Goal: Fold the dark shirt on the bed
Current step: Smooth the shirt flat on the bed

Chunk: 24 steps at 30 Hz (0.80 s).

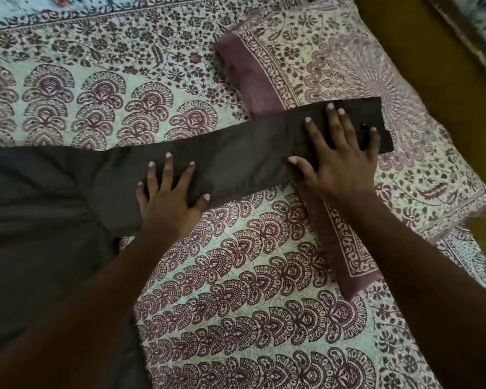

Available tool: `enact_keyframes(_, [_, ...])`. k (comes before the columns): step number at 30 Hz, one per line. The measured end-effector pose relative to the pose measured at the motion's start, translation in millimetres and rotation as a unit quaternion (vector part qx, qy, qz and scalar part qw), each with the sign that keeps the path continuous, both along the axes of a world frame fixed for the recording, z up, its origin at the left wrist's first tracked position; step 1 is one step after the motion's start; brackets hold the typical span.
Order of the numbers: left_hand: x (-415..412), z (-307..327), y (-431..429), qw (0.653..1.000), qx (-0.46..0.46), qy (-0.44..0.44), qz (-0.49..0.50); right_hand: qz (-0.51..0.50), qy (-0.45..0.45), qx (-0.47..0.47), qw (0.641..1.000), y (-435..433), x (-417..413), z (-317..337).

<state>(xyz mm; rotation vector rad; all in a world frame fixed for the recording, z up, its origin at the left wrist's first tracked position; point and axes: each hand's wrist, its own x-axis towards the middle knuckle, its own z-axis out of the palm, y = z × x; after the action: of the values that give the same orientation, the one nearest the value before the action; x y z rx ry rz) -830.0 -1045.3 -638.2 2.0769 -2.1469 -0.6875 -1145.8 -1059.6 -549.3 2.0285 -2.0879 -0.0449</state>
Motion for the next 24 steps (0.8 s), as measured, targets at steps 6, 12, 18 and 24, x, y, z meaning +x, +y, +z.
enact_keyframes(6, [-13, -4, -3, 1.000, 0.012, 0.013, 0.015, -0.025, -0.006, 0.049, 0.998, 1, 6, 6])
enact_keyframes(12, [6, 1, -5, 0.994, 0.002, 0.106, 0.008, 0.062, -0.005, 0.106, 0.992, 0, 60, -4])
enact_keyframes(18, [16, 15, -13, 0.982, 0.047, 0.176, -0.053, -0.003, -0.019, 0.165, 0.986, -7, 107, -17])
enact_keyframes(24, [57, 23, 2, 0.982, -0.145, 0.001, 0.121, 0.210, -0.133, 0.222, 0.943, -11, 205, -44])
